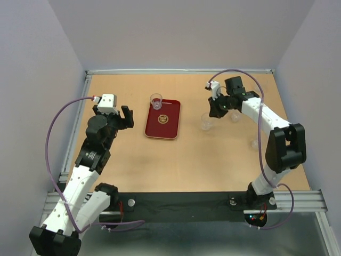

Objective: Place the glasses into the tray

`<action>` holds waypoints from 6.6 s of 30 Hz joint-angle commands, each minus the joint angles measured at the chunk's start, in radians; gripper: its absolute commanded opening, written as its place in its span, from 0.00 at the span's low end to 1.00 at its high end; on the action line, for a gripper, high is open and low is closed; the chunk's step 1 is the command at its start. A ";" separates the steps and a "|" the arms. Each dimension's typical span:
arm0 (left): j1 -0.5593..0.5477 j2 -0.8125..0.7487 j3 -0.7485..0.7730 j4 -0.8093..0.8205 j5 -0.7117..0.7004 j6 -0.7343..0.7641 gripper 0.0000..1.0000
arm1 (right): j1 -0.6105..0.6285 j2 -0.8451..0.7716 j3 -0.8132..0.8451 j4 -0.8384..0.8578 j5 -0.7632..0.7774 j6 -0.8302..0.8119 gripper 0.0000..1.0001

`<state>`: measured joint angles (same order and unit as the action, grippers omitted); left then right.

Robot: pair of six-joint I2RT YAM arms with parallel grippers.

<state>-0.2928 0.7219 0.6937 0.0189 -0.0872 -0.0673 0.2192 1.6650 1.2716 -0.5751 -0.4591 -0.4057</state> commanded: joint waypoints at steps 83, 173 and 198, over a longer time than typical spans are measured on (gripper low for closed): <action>0.001 -0.027 -0.040 0.070 -0.158 -0.014 0.91 | 0.233 -0.175 -0.016 0.250 0.183 -0.018 0.81; 0.466 0.763 0.245 0.156 0.690 -0.401 0.00 | -0.164 -0.608 -0.448 0.347 -0.201 0.105 0.93; 0.120 1.025 0.481 0.007 0.429 -0.289 0.00 | -0.175 -0.602 -0.449 0.347 -0.190 0.096 0.93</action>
<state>-0.1467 1.7336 1.1107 0.0448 0.4133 -0.3893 0.0521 1.0679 0.8314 -0.2760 -0.6537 -0.2996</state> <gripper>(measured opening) 0.059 0.930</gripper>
